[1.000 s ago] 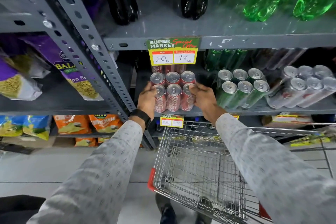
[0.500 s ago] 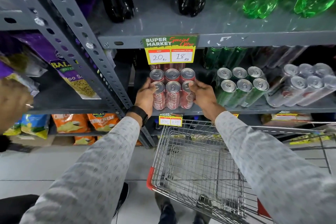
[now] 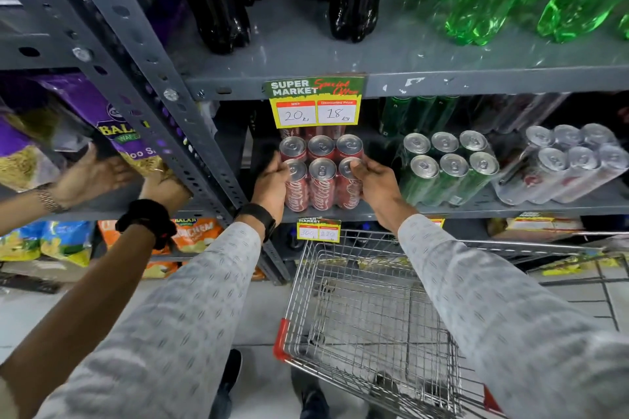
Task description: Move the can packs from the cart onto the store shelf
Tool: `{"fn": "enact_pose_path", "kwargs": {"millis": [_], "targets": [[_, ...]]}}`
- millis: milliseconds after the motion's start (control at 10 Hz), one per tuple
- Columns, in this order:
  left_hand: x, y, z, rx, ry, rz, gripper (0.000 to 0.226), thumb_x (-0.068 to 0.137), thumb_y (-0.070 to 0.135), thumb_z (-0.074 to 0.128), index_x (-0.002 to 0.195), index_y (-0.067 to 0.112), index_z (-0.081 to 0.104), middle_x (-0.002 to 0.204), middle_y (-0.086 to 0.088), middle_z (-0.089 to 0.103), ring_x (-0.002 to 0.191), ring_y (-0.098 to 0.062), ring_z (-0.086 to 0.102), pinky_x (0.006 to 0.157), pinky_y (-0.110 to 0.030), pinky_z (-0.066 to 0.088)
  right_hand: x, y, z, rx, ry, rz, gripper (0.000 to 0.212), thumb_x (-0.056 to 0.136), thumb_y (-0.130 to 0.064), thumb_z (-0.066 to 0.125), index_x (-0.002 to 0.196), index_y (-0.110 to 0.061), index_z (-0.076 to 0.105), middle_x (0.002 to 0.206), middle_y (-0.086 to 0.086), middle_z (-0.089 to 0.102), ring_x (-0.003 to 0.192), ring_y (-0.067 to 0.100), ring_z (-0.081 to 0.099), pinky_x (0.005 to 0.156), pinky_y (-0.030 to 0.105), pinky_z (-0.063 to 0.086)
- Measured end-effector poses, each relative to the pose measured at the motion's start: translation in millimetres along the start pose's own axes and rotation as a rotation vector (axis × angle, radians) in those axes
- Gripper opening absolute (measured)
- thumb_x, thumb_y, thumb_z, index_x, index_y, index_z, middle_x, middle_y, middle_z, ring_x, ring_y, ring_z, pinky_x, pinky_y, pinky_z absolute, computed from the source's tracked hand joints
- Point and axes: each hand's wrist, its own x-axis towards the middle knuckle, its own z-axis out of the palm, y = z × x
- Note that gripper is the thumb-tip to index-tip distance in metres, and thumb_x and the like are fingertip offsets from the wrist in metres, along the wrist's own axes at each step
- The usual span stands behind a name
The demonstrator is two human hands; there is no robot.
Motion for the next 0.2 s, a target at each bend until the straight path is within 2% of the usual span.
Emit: {"fn": "enact_pose_path", "kwargs": {"millis": [100,200], "targets": [[-20.5,11.9,7.0,0.073,0.054,0.006,0.064,0.104,0.028,0.055,0.163,0.03,0.031,0.153,-0.002,0.06,0.125,-0.018,0.065,0.107,-0.036,0.05,-6.1,-5.3,1.2,-0.006,-0.026,-0.001,0.044,0.098,-0.031,0.065,0.14,-0.018,0.061,0.128,0.003,0.073,0.123,0.025,0.067,0.111,0.047,0.05],[-56.2,9.2,14.3,0.343,0.136,0.09,0.072,0.104,0.048,0.048,0.167,0.029,0.018,0.168,-0.006,0.041,0.152,-0.026,0.045,0.12,-0.036,0.037,-14.5,-6.4,-6.4,-0.05,0.057,-0.038,0.061,0.097,-0.034,0.066,0.152,-0.016,0.046,0.144,0.003,0.063,0.132,0.021,0.059,0.116,0.039,0.043]]}}
